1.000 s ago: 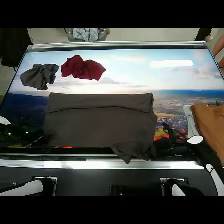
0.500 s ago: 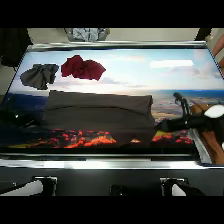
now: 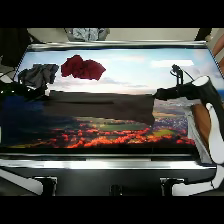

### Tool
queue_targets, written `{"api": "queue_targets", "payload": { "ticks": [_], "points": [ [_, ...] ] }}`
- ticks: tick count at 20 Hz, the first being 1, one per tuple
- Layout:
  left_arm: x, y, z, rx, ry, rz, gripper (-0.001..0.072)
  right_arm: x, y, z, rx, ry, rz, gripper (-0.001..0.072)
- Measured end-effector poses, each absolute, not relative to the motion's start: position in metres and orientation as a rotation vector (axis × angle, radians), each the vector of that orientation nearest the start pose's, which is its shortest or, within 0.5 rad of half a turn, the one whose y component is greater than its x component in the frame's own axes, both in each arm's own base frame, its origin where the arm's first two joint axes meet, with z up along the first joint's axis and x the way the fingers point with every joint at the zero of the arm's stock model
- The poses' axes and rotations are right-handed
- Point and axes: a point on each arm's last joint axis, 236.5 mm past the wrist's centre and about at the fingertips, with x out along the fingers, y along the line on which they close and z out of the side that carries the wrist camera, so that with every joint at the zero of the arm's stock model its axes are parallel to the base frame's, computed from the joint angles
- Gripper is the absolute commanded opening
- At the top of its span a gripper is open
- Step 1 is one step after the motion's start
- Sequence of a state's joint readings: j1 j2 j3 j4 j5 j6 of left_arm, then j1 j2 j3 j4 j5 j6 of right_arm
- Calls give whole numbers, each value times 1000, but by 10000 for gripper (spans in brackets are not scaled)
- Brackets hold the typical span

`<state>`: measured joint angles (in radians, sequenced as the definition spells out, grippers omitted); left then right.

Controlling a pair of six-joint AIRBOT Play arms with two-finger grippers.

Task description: Fold the shirts.

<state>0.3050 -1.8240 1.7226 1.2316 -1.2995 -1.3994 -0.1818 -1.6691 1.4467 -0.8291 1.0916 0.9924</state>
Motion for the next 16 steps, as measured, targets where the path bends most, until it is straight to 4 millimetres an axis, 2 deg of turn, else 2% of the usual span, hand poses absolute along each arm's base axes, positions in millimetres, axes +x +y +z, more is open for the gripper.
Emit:
{"api": "queue_targets", "payload": {
  "ticks": [2, 5, 6, 7, 8, 9, 11, 12, 14, 16],
  "points": [
    [502, 75, -50, -381, 1330, -64, 38, 517, 51, -17, 337, 1038, 466, 49],
    [506, 74, -77, -402, 1374, -59, 40, 525, 55, -43, 355, 1069, 457, 52],
    [507, 74, -84, -407, 1384, -58, 85, 525, 59, -49, 355, 1079, 462, 56],
    [507, 74, -89, -409, 1391, -57, 352, 525, 64, -52, 353, 1086, 471, 200],
    [508, 75, -91, -410, 1392, -53, 683, 526, 67, -54, 347, 1087, 481, 454],
    [511, 73, -88, -427, 1385, -60, 710, 526, 71, -52, 342, 1084, 496, 705],
    [514, 84, -80, -410, 1377, -47, 710, 527, 66, -35, 316, 1062, 525, 709],
    [517, 95, -70, -391, 1357, -28, 710, 524, 55, -26, 287, 1064, 530, 710],
    [526, 109, -40, -408, 1292, -3, 710, 509, 19, -19, 237, 1117, 494, 711],
    [531, 119, -7, -416, 1227, 22, 710, 481, -15, -29, 242, 1235, 452, 712]
  ]
}}
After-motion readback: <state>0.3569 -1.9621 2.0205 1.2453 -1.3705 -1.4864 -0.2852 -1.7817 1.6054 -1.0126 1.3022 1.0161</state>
